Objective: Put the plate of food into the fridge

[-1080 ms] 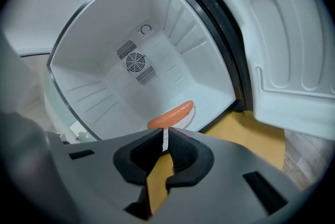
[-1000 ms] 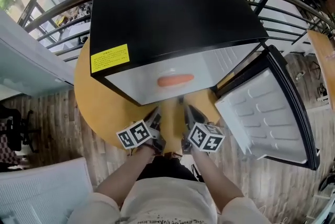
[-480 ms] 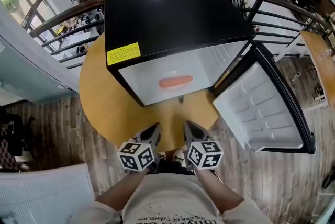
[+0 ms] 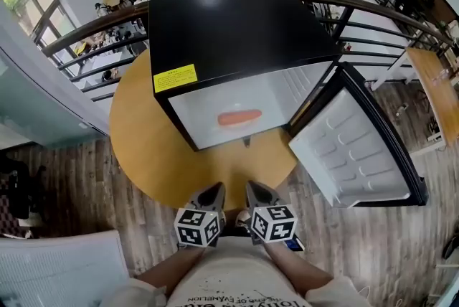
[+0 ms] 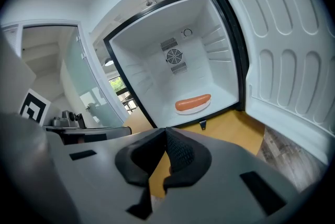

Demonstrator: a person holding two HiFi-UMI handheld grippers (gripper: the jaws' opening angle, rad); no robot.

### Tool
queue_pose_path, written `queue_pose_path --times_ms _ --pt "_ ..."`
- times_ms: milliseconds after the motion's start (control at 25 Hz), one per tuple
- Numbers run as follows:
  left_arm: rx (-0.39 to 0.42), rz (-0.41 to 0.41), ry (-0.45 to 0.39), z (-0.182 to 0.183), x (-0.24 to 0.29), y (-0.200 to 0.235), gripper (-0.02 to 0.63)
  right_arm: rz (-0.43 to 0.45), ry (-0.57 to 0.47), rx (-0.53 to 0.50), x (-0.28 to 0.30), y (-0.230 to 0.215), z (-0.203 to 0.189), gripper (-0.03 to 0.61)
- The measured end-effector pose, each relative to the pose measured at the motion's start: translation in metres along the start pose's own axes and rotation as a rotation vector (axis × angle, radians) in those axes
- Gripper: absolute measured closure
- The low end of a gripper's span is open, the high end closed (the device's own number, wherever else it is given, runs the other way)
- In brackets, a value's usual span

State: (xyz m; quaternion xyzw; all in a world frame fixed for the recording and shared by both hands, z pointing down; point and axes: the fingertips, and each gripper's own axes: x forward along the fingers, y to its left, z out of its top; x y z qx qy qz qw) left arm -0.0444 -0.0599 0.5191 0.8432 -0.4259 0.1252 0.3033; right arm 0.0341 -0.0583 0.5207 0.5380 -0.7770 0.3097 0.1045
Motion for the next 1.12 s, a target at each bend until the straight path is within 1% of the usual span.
queue_pose_path --times_ms 200,400,560,840,1120 --pt "0.014 0.009 -0.004 0.0048 0.0009 0.0031 0.591 0.0 -0.006 -0.055 -0.0021 0.0054 0.0013 0.552" --pt "0.012 0.008 -0.005 0.0066 0.0018 0.0049 0.591 -0.009 -0.016 -0.043 -0.003 0.0001 0.004 0.552" --pt "0.013 0.005 -0.009 0.0093 0.0026 0.0032 0.591 -0.006 -0.036 -0.059 -0.0047 0.0019 0.0099 0.552" --pt "0.015 0.008 -0.007 0.0097 0.0027 0.0062 0.591 0.011 -0.019 -0.07 -0.0006 0.0083 0.0066 0.552" --pt "0.007 0.005 -0.004 0.0081 0.002 0.0087 0.591 0.013 -0.016 -0.056 0.0014 0.0092 0.0041 0.552"
